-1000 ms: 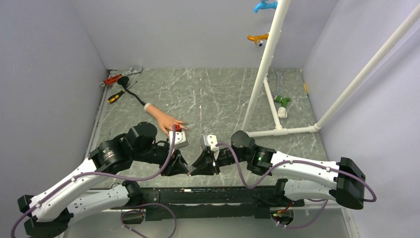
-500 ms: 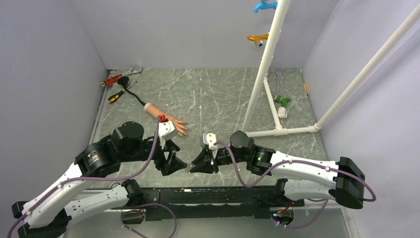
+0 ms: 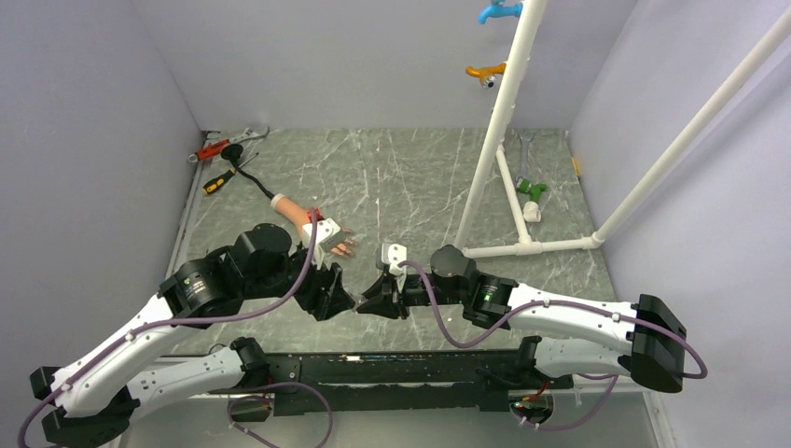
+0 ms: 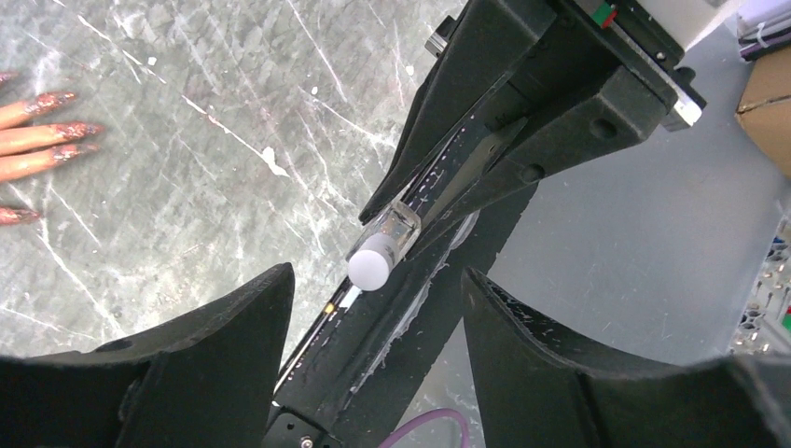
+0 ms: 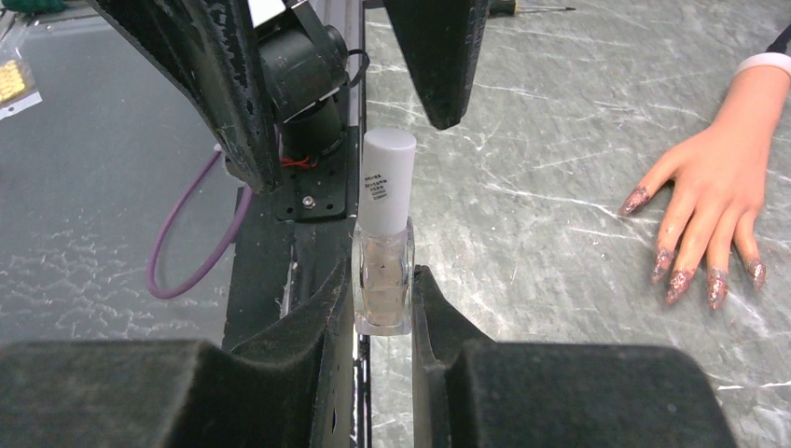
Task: Paint the nails
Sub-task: Screw the nail polish bottle.
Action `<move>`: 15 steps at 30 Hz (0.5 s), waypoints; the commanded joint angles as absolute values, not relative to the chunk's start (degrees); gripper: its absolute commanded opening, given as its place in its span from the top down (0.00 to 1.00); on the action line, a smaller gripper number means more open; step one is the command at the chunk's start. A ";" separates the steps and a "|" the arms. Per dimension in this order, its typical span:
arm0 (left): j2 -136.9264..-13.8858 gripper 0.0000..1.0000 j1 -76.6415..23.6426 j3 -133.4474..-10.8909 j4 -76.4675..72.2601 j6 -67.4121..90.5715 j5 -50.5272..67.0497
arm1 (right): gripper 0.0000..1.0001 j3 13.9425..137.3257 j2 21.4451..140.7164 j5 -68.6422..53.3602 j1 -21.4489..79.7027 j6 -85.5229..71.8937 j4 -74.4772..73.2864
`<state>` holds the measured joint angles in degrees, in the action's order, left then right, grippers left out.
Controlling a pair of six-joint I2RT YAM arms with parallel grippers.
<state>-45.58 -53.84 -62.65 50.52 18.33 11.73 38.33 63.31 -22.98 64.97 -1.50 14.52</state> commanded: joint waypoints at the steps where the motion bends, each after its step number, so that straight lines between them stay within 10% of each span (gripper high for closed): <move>1: -46.52 0.36 -54.10 -62.84 48.75 21.58 11.46 | 1.00 41.12 63.32 -21.80 65.11 -1.32 16.20; 15: -47.88 0.56 -54.05 -60.70 46.71 22.80 14.00 | 1.00 40.75 63.03 -21.20 65.07 -1.32 16.62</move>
